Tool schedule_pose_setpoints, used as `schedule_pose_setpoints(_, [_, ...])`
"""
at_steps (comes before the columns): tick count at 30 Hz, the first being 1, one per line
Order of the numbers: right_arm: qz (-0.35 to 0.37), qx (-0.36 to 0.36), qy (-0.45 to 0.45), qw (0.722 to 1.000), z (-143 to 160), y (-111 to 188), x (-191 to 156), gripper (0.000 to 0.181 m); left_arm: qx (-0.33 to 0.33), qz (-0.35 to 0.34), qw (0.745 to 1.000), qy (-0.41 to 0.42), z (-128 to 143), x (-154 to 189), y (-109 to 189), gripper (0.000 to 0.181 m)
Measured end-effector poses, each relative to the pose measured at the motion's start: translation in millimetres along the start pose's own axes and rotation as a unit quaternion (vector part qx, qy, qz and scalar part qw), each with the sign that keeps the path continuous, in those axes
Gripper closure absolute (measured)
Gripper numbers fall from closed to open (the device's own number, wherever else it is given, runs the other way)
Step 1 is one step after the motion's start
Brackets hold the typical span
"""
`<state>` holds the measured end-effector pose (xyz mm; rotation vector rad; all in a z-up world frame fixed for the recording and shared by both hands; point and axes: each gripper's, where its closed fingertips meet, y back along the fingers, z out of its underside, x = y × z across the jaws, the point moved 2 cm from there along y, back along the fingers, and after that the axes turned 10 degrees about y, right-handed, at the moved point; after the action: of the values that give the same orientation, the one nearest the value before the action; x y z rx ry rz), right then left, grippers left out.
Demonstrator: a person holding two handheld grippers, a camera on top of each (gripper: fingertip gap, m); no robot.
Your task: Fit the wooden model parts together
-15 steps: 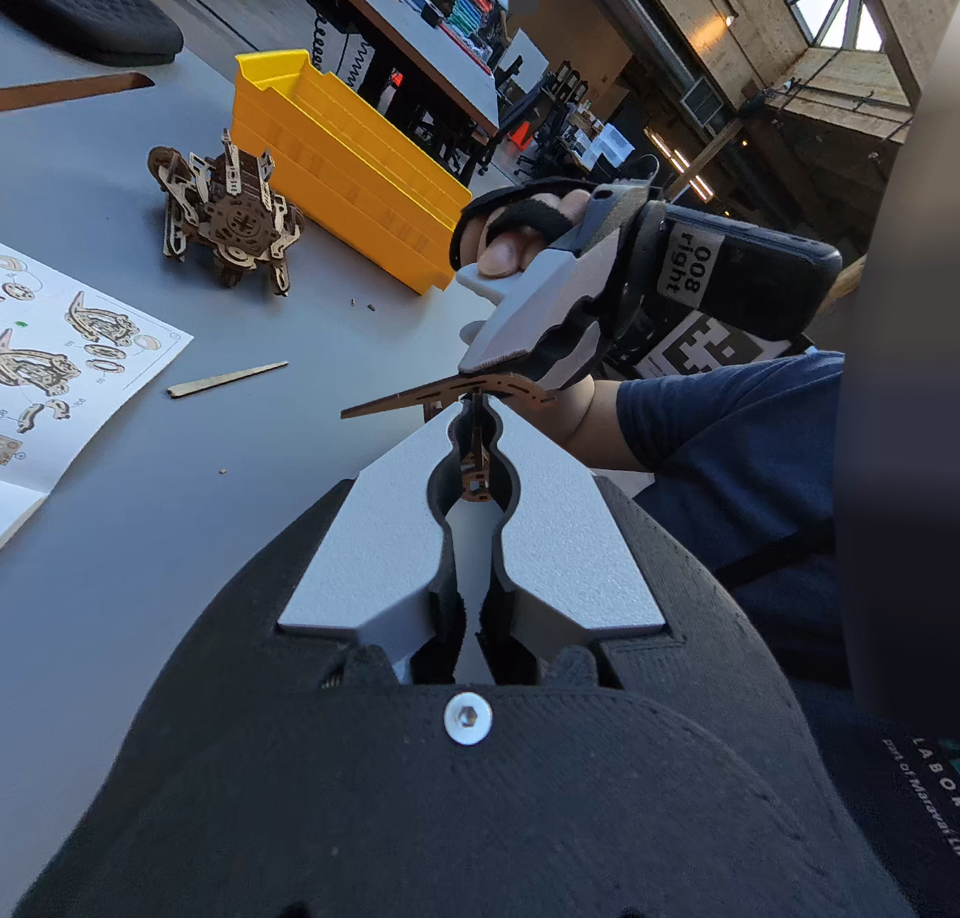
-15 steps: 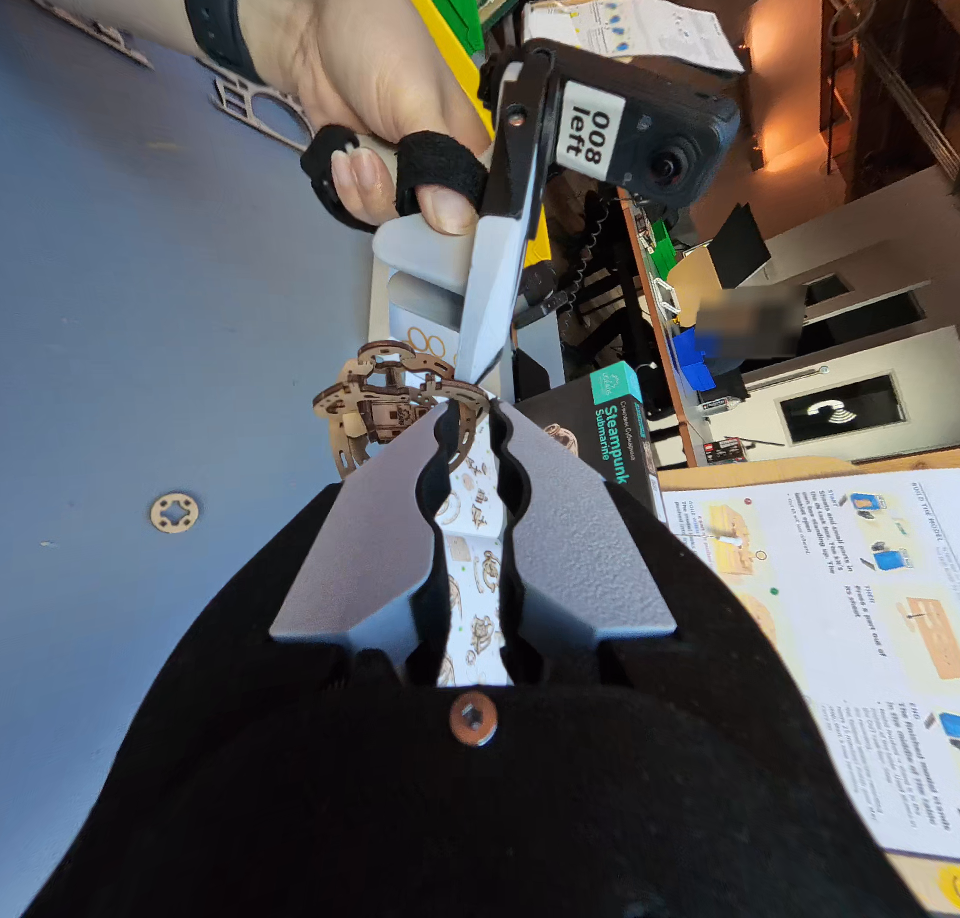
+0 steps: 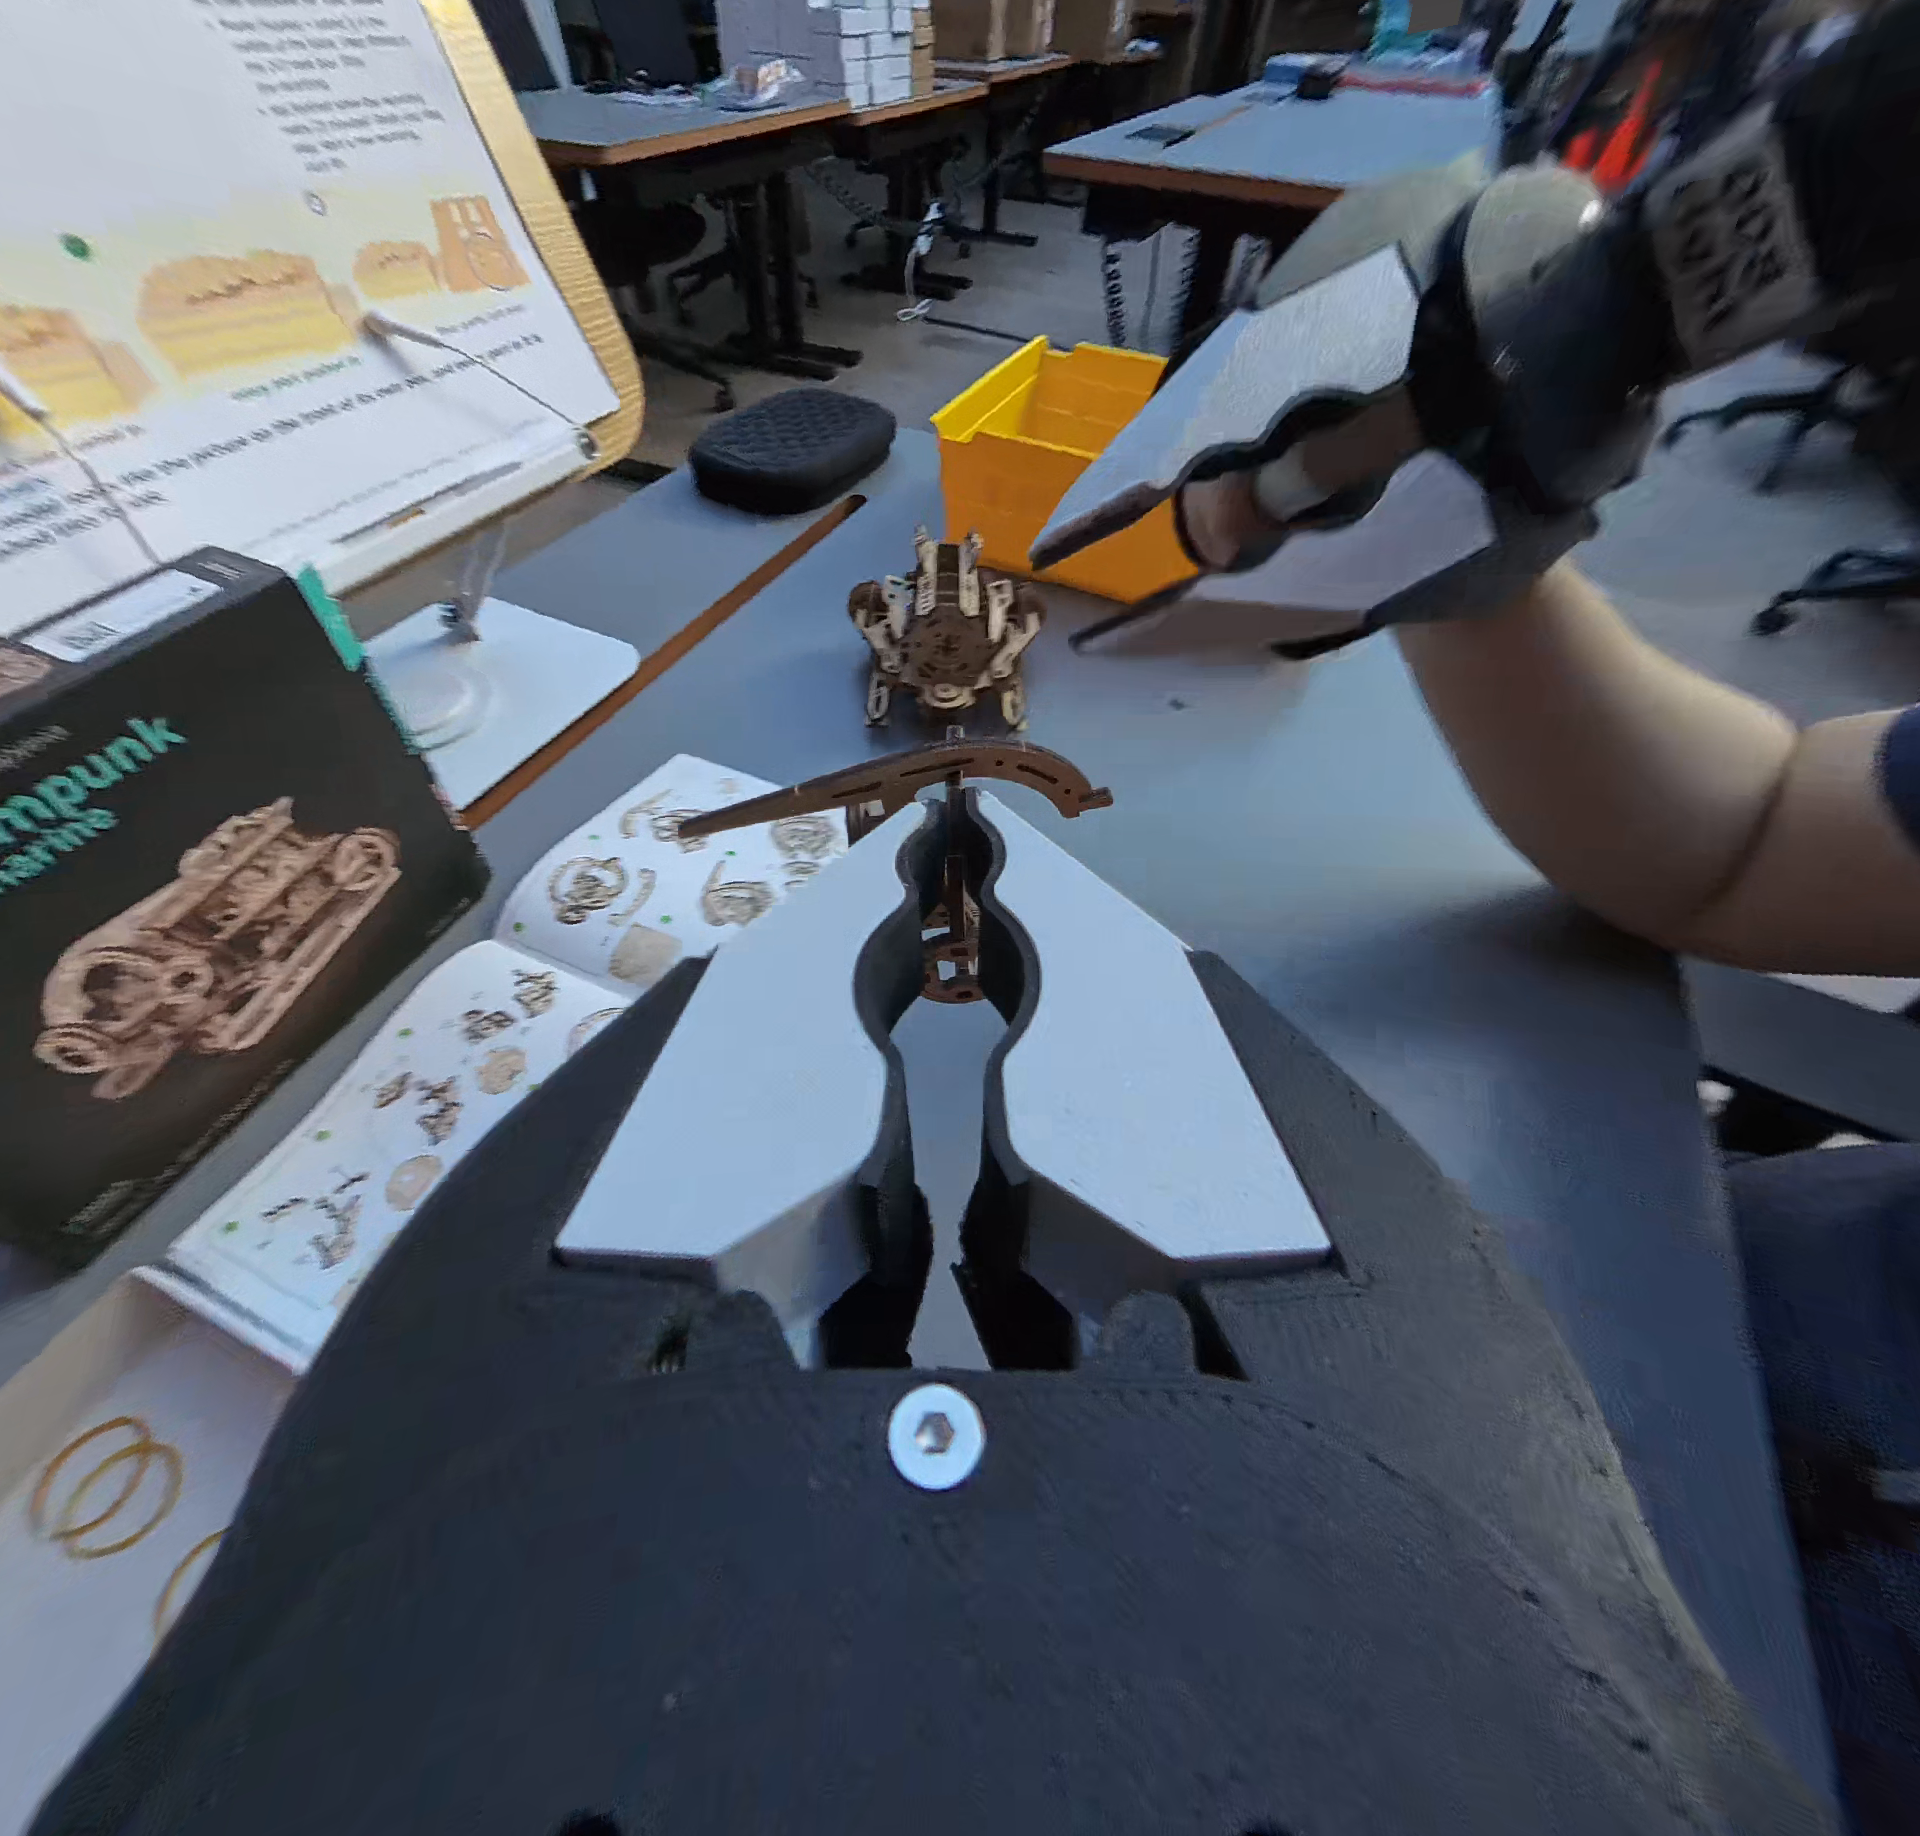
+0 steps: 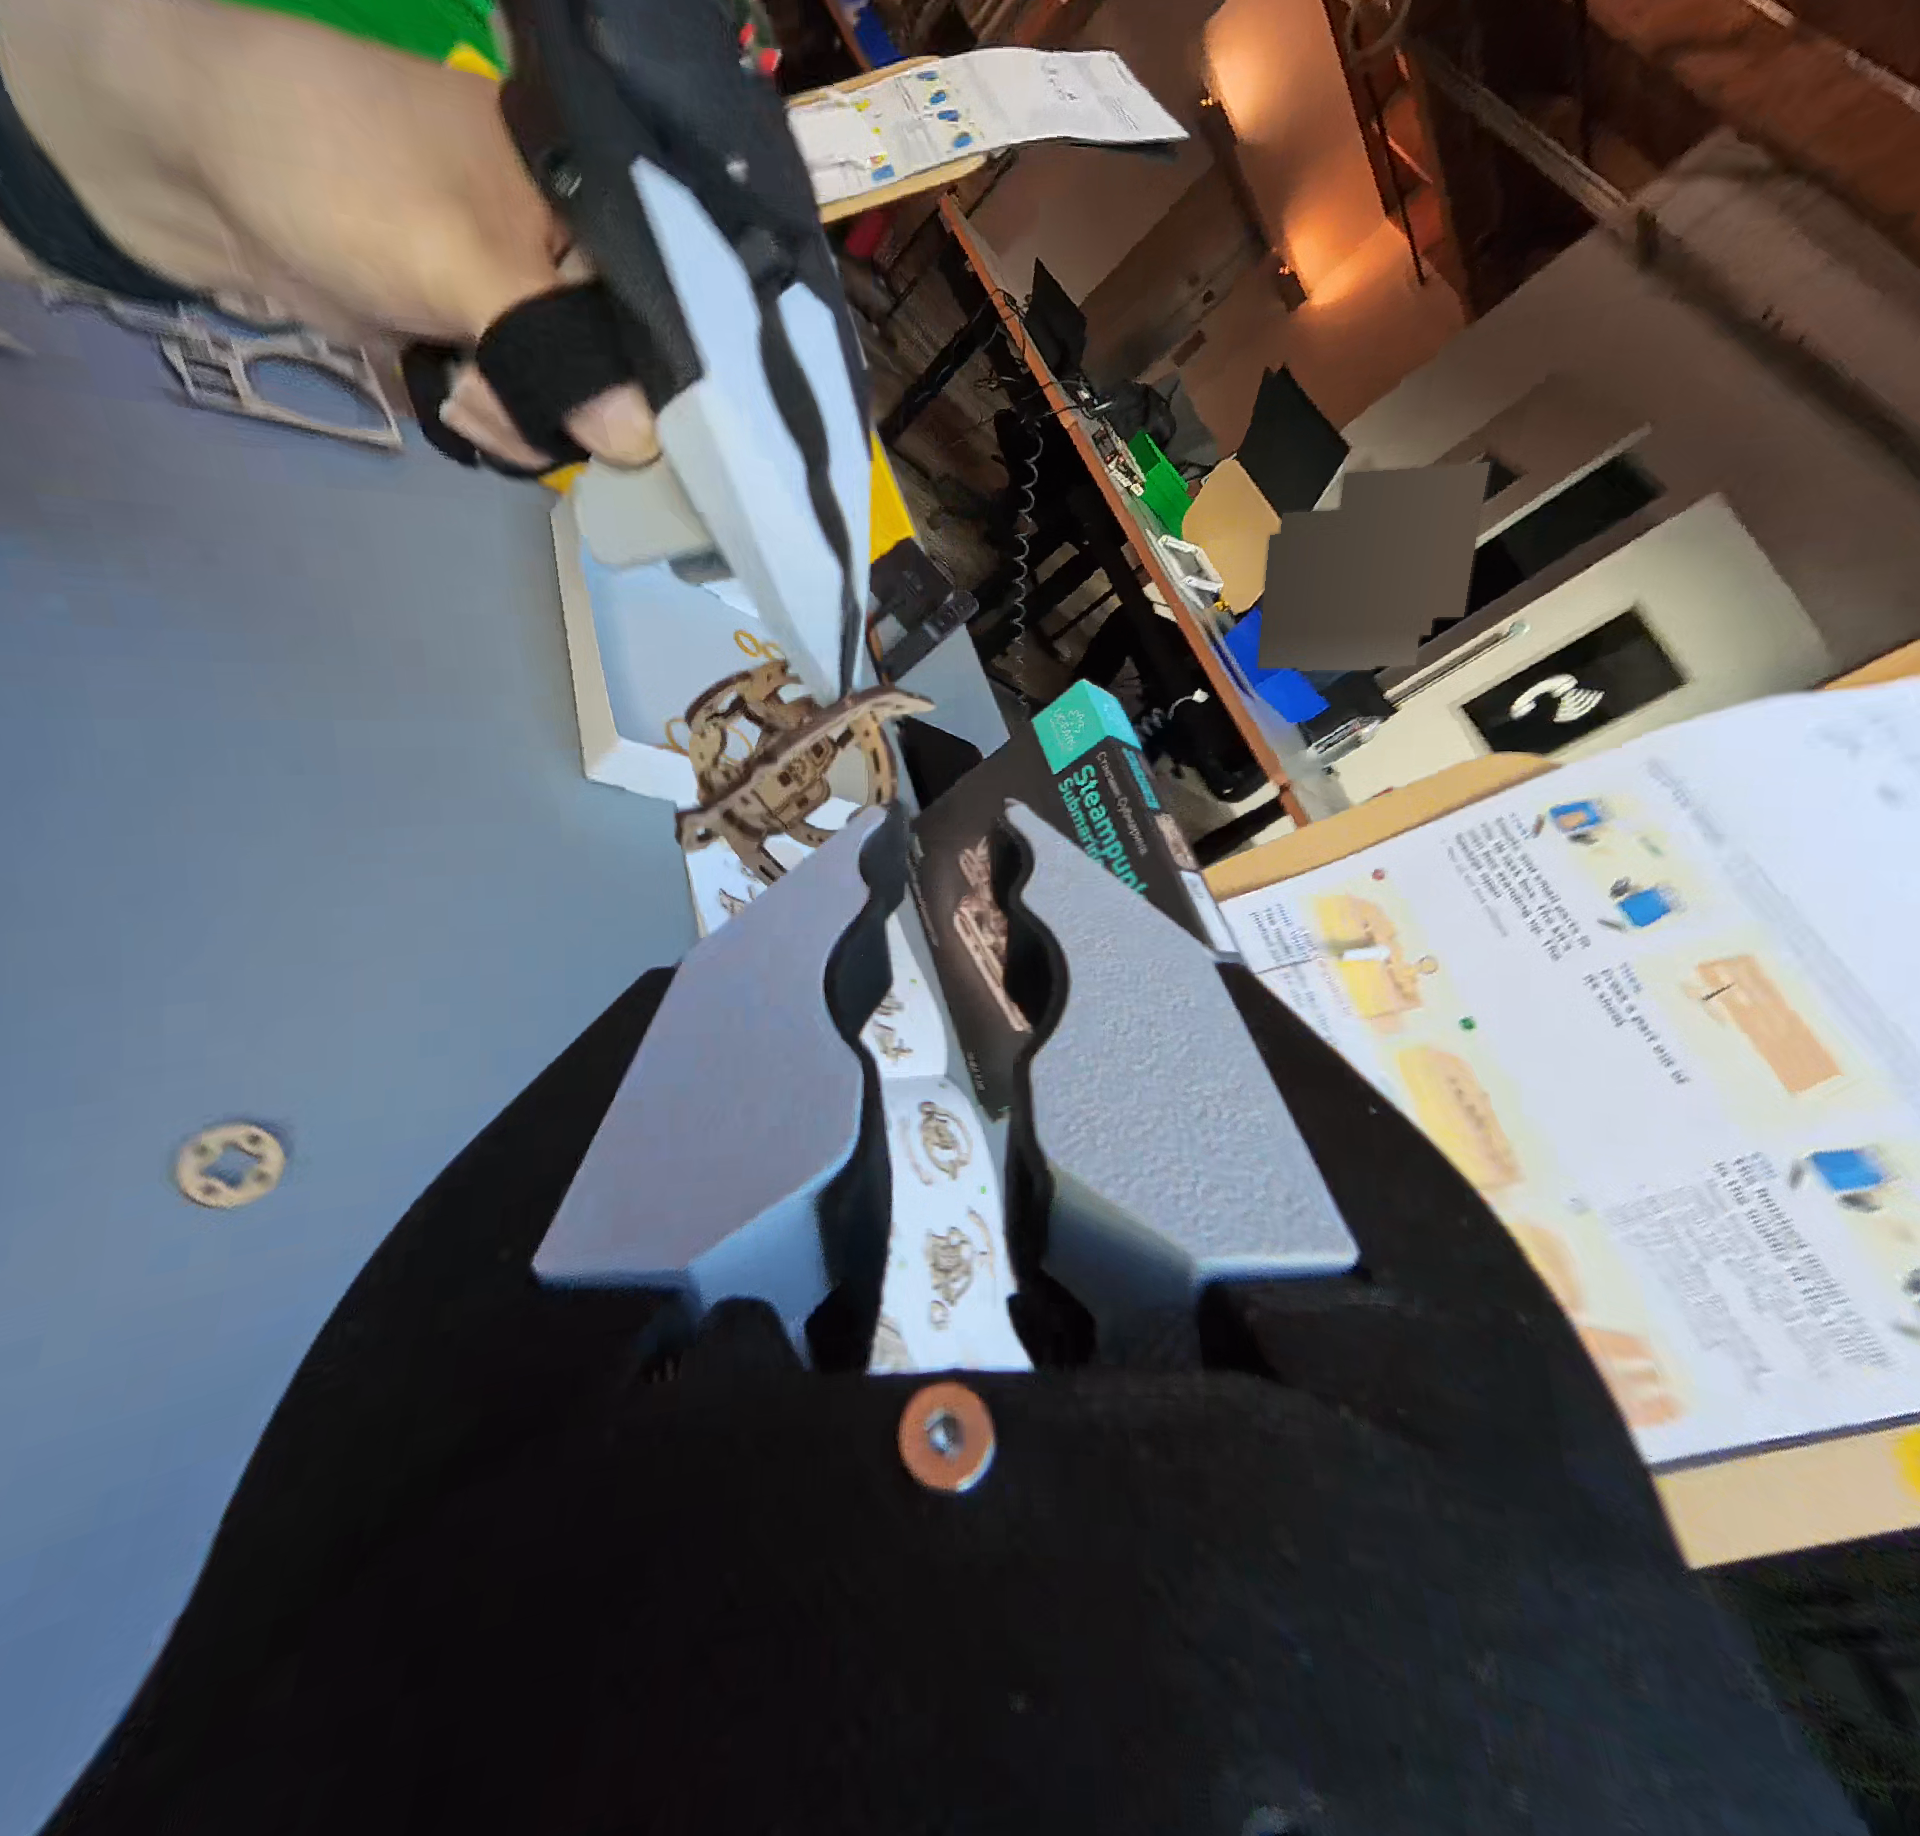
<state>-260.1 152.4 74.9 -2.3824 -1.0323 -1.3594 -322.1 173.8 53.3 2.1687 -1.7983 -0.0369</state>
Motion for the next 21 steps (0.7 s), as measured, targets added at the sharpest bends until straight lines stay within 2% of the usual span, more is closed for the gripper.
schedule_pose_setpoints(3, [-0.039,0.021,-0.157,0.987,-12,-6,-2,0.181,-0.022,-0.084,0.991,-0.098,5,-4,-5,0.181])
schedule_pose_setpoints(5, [-0.042,-0.014,-0.206,0.978,-9,-14,-3,0.181,-0.035,-0.126,0.980,-0.152,8,-5,-8,0.181])
schedule_pose_setpoints(9, [-0.044,-0.056,-0.239,0.968,-2,-21,-10,0.181,-0.044,-0.154,0.968,-0.192,10,-1,-12,0.181])
schedule_pose_setpoints(17, [-0.057,-0.091,-0.296,0.949,8,-29,-19,0.179,-0.042,-0.160,0.967,-0.194,10,0,-13,0.181])
schedule_pose_setpoints(21, [-0.070,-0.085,-0.322,0.940,7,-29,-22,0.178,-0.044,-0.162,0.966,-0.196,11,0,-13,0.181])
